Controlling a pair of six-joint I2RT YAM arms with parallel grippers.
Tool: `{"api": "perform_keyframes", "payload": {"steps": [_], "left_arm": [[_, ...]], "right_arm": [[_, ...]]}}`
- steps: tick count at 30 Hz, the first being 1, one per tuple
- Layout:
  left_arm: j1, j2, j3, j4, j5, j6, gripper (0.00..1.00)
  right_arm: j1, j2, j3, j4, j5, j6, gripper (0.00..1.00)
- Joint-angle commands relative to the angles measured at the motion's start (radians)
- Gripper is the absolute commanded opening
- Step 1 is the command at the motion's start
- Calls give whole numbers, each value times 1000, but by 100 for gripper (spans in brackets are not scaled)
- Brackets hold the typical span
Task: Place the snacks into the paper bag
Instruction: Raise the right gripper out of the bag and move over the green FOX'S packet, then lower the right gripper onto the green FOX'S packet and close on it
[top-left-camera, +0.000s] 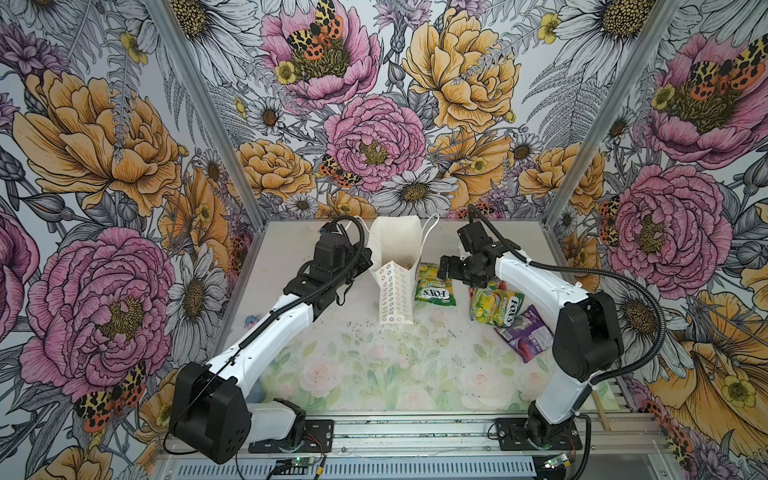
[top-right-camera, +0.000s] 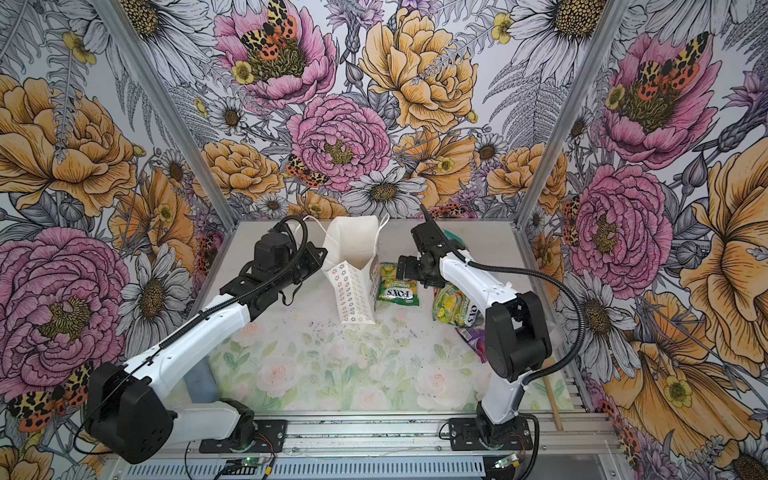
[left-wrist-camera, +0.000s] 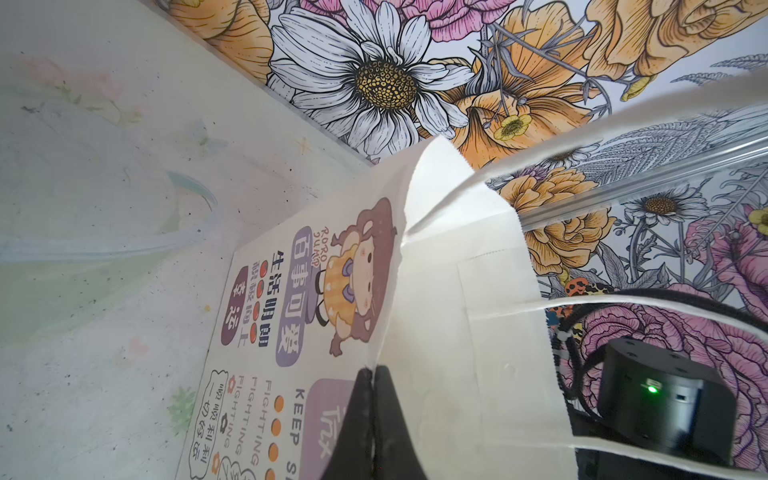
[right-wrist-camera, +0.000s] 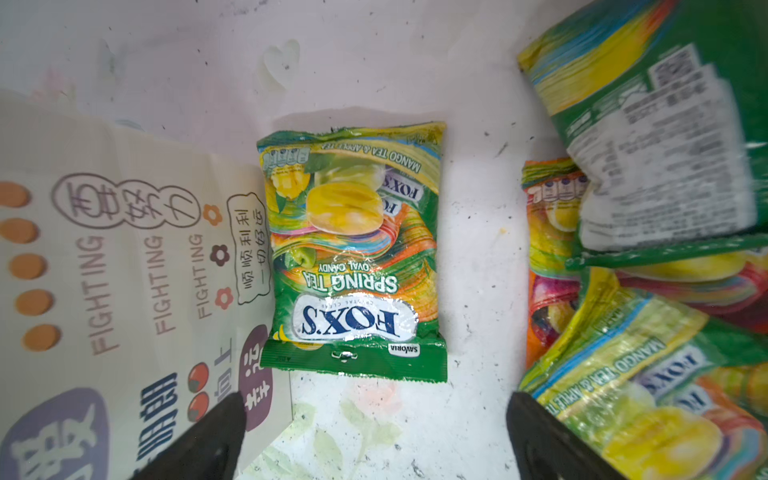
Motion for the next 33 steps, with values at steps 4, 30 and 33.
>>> {"api": "perform_keyframes", "payload": {"steps": [4, 30, 33], "left_arm": [[16, -24, -21, 19, 22, -6, 0], [18, -12, -20, 27, 32, -12, 0], [17, -12, -21, 27, 30, -12, 0]], "right_arm": [[-6, 79, 64, 43, -34, 26, 100], [-6, 308, 199, 61, -15, 34, 100], [-6, 329, 199, 67, -8, 31, 100]]}}
